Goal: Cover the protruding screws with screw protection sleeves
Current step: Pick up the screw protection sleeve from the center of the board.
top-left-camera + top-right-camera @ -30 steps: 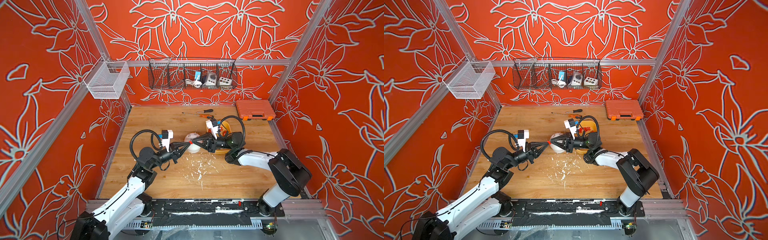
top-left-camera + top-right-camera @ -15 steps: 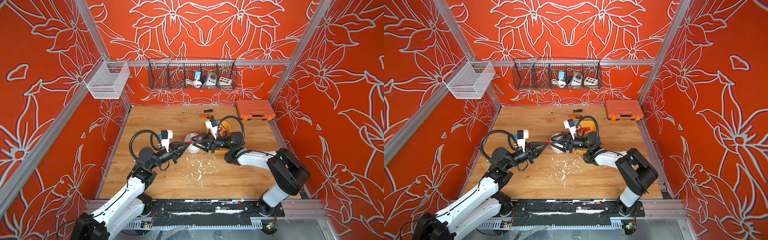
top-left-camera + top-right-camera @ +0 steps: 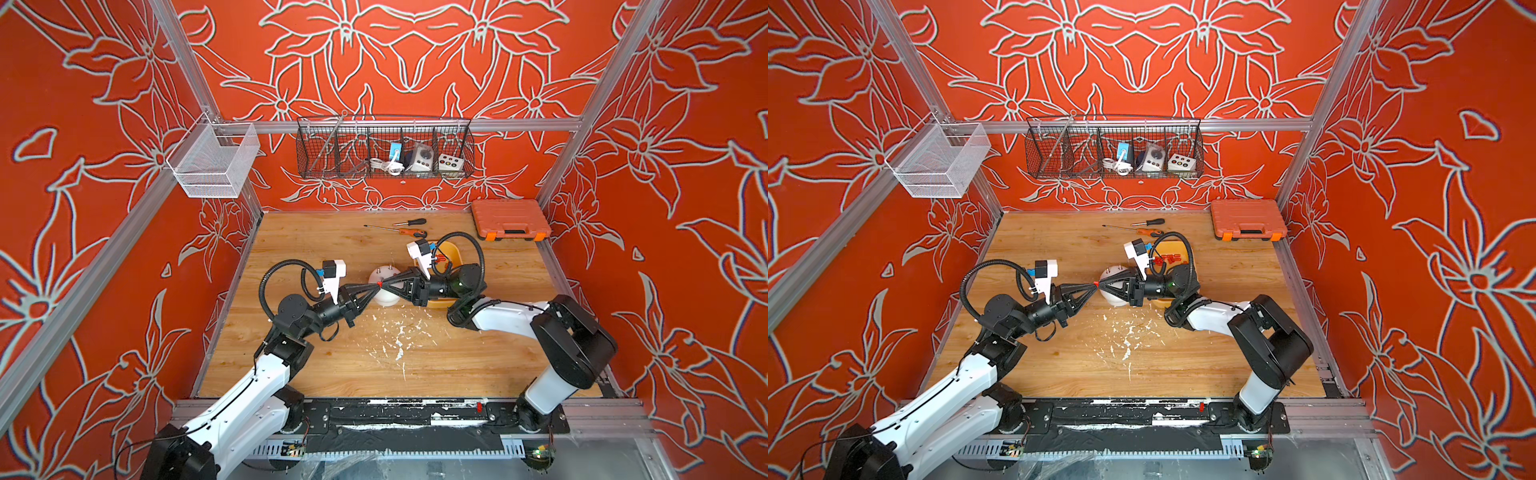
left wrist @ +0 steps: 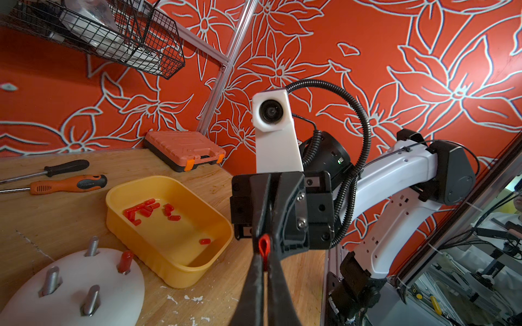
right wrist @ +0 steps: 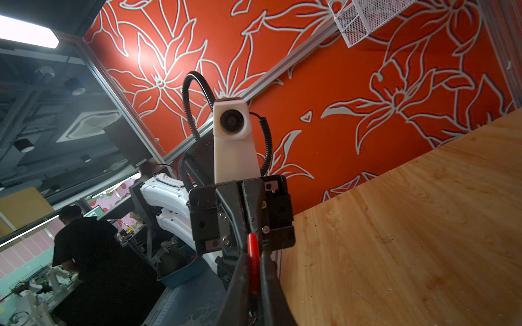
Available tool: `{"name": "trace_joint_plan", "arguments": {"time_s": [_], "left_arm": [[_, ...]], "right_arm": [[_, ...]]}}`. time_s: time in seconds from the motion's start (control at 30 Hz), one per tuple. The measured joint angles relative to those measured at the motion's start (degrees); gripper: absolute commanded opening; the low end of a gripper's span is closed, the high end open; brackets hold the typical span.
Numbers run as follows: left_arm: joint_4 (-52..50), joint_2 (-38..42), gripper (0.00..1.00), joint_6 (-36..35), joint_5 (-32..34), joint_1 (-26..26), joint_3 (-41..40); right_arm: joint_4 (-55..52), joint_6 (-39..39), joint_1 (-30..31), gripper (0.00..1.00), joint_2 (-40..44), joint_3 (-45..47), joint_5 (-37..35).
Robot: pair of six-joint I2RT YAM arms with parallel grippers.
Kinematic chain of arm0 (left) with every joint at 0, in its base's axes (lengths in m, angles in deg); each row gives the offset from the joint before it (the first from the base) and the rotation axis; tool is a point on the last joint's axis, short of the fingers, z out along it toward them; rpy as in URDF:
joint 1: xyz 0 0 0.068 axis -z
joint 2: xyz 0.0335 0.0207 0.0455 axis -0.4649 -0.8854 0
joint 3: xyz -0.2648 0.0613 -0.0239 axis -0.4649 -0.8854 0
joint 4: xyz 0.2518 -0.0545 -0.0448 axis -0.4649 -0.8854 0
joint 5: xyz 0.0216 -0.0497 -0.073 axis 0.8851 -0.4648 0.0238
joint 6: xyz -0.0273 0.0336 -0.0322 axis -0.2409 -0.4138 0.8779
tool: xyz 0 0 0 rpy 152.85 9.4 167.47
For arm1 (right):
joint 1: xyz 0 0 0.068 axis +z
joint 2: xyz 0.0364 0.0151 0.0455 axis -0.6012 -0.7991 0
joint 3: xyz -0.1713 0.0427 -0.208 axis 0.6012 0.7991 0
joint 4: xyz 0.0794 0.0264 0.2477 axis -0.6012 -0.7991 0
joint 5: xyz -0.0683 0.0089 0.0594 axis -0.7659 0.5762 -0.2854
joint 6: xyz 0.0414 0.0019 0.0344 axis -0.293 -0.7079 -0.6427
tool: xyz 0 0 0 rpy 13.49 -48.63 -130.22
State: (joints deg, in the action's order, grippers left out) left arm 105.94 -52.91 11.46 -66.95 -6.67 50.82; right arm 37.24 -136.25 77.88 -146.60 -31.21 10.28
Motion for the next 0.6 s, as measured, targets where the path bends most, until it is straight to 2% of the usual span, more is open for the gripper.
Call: {"name": "trace_joint_plan", "arguments": {"time_s": [0.13,0.6], "left_arm": [[-0.04,0.09,0.00,-0.02,0.24,0.00,-0.07],[-0.07,2.32,0.00,-0.26,1.09,0.00,-1.29]], "right_arm": [[0.00,0.00,0.00,0.00,0.00,-0.04,0.00],[-0.70,-1.60,-0.02,0.00,0.07,-1.05,0.70]]}}
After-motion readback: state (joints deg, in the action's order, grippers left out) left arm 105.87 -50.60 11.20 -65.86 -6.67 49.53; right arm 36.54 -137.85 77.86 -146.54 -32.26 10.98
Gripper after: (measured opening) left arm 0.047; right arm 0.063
